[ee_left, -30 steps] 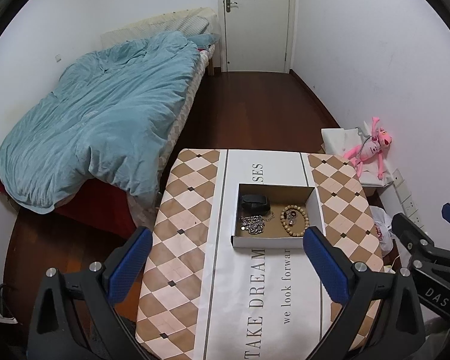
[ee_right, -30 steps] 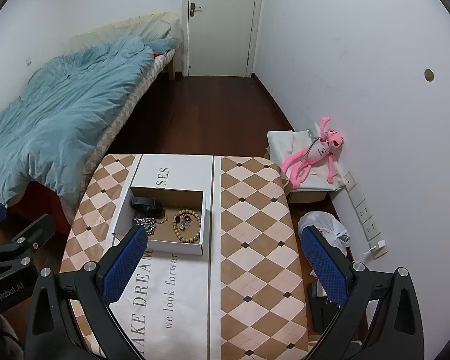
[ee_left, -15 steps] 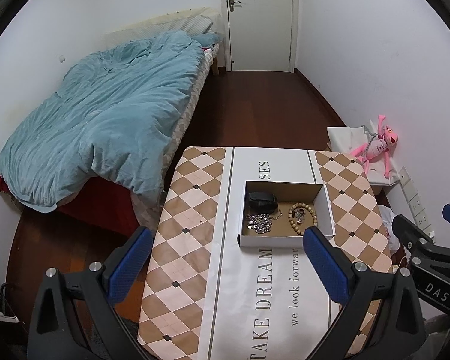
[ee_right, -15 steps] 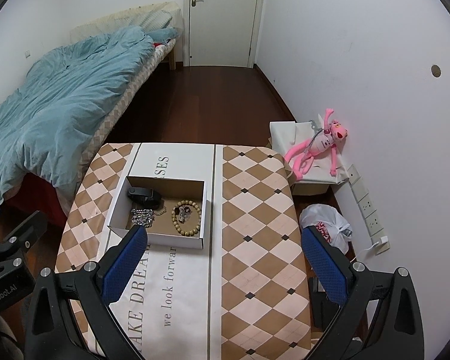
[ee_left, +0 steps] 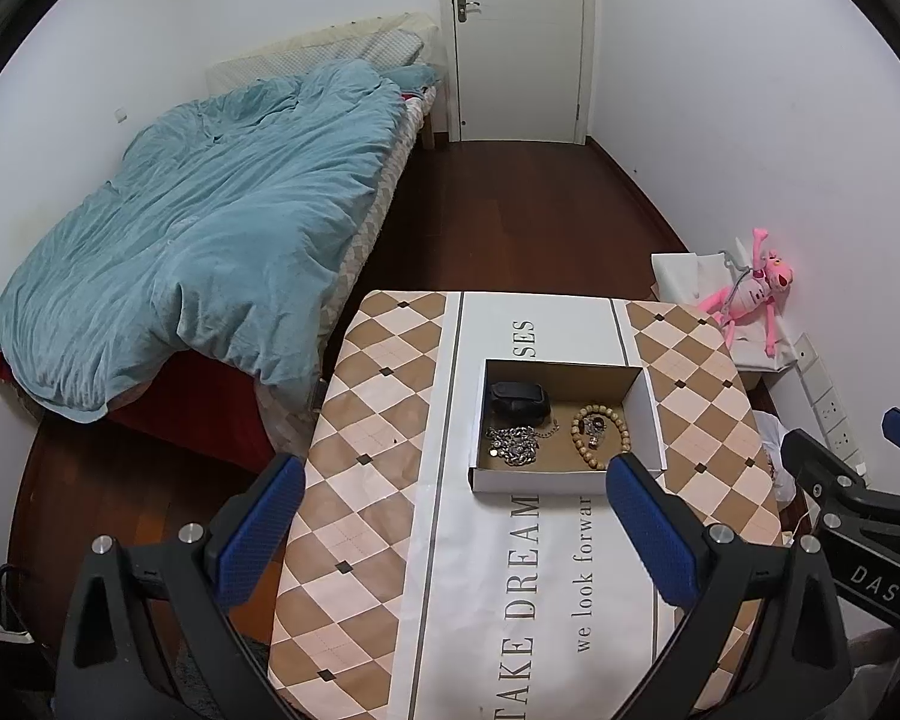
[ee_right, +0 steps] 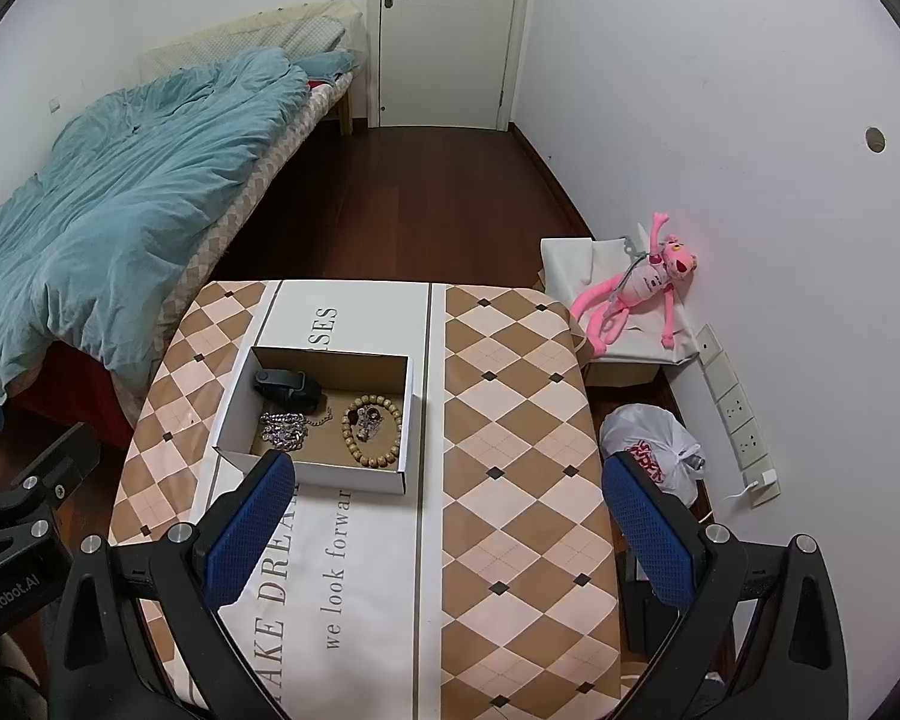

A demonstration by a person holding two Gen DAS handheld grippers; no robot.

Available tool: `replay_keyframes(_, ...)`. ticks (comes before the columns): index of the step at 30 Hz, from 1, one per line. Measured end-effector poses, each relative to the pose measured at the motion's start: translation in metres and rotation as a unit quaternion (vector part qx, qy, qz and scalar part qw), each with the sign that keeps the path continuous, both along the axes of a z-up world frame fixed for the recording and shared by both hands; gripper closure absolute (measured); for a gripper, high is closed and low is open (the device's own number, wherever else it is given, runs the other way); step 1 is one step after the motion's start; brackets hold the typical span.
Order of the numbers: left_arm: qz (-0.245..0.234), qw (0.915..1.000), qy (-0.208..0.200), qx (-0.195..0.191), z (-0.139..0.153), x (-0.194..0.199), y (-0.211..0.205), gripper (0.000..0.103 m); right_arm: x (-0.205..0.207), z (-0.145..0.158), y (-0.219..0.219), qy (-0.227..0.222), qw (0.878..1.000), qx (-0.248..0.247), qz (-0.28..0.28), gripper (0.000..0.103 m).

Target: Organize jewelry

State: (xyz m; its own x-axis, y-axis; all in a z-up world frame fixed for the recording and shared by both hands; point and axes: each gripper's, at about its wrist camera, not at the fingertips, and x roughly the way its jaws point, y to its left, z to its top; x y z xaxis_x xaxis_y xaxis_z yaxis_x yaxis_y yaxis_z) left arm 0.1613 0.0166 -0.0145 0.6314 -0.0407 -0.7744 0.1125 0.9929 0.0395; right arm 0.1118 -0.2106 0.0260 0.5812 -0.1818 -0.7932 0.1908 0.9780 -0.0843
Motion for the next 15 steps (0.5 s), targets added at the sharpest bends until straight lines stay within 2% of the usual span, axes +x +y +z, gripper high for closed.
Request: replay_keyframes(15, 0.000, 1.0000, -0.002, 0.000, -0.0007, 0.0003, -0.0001, 0.000, 0.0005, 0.0002, 0.0003, 0.001, 1.000, -0.001, 0.001, 0.000)
